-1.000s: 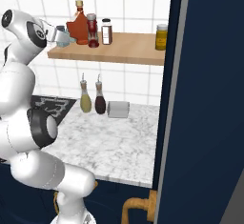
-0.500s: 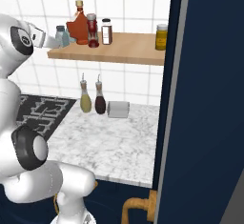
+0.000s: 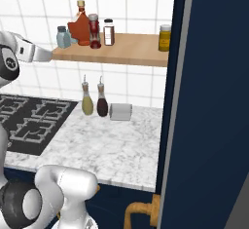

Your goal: Put the shaker and condiment bottle from the counter next to their counterparts in the cabinet.

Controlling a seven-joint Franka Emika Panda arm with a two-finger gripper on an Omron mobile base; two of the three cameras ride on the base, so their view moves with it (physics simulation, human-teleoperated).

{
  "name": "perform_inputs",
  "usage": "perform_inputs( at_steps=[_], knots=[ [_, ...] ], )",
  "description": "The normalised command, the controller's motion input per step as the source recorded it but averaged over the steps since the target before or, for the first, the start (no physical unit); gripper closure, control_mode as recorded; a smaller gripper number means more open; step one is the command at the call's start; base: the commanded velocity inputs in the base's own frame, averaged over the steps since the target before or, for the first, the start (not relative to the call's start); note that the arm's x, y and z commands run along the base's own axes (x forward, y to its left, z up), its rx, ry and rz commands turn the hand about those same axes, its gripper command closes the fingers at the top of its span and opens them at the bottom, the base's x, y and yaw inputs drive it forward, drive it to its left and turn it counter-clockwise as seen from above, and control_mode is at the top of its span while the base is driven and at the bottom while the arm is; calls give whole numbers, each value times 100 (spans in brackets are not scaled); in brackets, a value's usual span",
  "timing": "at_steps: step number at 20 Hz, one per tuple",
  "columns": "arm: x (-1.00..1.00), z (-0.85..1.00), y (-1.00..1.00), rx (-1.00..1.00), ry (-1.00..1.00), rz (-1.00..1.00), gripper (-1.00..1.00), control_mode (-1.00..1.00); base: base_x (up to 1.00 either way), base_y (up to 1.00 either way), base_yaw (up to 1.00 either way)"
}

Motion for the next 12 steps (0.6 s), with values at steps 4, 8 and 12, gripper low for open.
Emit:
perform_inputs(
  at_steps=[4,8,12],
  knots=[
    [-100,0,-63,-2,0,17,-100,-100,0,0,0],
    [-100,3,-68,-5,0,26,-100,-100,0,0,0],
    [-100,29,-47,0,0,24,-100,-100,0,0,0]
  ],
)
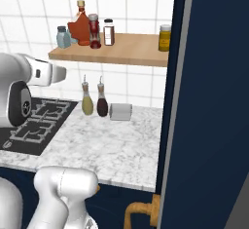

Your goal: Put the shaker and condiment bottle from the counter next to their counterparts in the cabinet.

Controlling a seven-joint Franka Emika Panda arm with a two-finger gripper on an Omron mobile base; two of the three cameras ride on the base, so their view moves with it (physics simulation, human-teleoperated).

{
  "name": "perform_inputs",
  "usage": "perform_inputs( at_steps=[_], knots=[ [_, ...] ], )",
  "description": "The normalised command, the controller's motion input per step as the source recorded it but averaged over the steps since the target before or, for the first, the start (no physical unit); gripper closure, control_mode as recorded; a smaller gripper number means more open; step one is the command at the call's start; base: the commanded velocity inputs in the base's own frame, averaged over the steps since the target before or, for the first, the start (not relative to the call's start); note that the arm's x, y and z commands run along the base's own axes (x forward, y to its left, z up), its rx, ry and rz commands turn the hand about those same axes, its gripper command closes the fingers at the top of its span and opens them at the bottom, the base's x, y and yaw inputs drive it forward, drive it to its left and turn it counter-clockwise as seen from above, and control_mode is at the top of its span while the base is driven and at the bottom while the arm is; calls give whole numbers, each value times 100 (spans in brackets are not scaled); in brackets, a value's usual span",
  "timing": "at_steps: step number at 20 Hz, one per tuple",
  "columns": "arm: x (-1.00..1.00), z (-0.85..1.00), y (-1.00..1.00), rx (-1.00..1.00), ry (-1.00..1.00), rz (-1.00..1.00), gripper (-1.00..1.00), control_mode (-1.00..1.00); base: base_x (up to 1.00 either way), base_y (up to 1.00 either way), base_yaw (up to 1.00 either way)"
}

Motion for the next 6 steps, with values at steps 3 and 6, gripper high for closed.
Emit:
perform_inputs(
  at_steps=[3,6],
  knots=[
    [-100,37,-41,0,0,27,-100,-100,0,0,0],
    [-100,56,-49,0,0,22,-100,-100,0,0,0]
  ],
)
